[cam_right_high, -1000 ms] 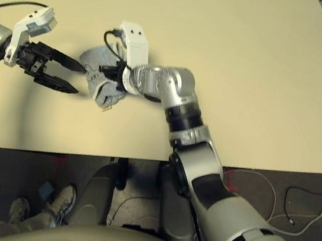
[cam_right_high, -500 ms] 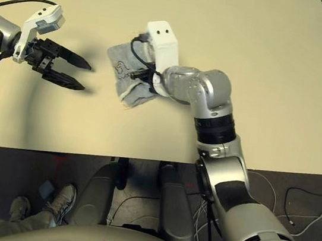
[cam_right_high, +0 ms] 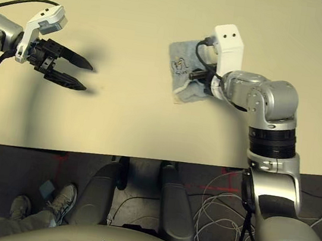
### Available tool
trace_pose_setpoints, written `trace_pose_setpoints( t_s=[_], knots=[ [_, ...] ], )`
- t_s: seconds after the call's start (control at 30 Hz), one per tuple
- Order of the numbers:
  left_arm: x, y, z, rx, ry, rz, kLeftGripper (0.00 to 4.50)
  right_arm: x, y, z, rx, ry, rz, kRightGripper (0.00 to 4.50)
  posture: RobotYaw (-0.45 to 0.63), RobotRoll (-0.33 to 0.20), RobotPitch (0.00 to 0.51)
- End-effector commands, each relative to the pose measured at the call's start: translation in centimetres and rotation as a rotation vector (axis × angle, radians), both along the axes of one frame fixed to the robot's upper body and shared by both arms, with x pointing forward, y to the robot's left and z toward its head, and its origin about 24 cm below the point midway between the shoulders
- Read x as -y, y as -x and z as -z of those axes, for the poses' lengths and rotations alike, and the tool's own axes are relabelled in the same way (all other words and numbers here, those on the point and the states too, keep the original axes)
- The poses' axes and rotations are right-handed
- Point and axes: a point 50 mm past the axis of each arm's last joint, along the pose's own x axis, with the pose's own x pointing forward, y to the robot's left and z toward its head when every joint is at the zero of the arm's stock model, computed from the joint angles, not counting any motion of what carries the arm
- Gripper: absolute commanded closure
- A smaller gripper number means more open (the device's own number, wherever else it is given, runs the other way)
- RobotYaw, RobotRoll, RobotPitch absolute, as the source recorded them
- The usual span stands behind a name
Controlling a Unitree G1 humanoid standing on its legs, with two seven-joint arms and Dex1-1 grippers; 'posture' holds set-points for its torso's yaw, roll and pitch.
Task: Wipe the water off the table with a rag.
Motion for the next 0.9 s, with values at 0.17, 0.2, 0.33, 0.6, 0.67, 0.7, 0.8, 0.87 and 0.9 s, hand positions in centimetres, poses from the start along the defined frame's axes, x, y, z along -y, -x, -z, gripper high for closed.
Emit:
trace_pose_setpoints(
  t_s=[0.17, 0.2, 0.33, 0.6, 0.67, 0.7, 0.8, 0.87, 0.9],
  knots=[
    [-0.3, -0.2, 0.3, -0.01, -0.022, -0.018, 0.0, 4.5, -0.4, 1.2, -0.041, 0.066, 0.164, 4.5, 0.0, 0.0, 0.317],
    [-0.2, -0.3, 0.3, -0.002, -0.013, -0.02, 0.0, 4.9, -0.4, 1.2, -0.038, 0.074, 0.175, 4.5, 0.01, 0.0, 0.319],
    [-0.2, -0.5, 0.4, 0.002, -0.007, -0.027, 0.0, 5.9, -0.5, 1.6, -0.041, 0.089, 0.209, 4.5, 0.01, 0.0, 0.32],
    [0.5, -2.9, -0.6, 0.222, 0.143, -0.201, 0.0, 6.0, -0.5, 1.6, -0.03, 0.078, 0.211, 4.5, 0.01, 0.0, 0.313],
    [0.8, -3.8, -1.0, 0.332, 0.203, -0.297, 0.0, 6.0, -0.6, 1.5, -0.021, 0.072, 0.214, 4.5, 0.01, 0.0, 0.311],
    [0.9, -4.2, -1.2, 0.376, 0.232, -0.341, 0.0, 6.0, -0.6, 1.5, -0.017, 0.071, 0.215, 4.5, 0.01, 0.0, 0.312],
    [0.7, -4.9, -1.4, 0.49, 0.311, -0.477, 0.0, 6.0, -0.7, 1.5, -0.001, 0.077, 0.217, 4.5, 0.01, 0.0, 0.31],
    [0.6, -5.2, -1.2, 0.524, 0.342, -0.534, 0.0, 5.9, -0.7, 1.6, 0.002, 0.075, 0.218, 4.5, 0.01, 0.0, 0.309],
    [0.4, -5.3, -1.0, 0.541, 0.361, -0.573, 0.0, 5.9, -0.7, 1.6, 0.003, 0.073, 0.221, 4.5, 0.01, 0.0, 0.309]
  ],
)
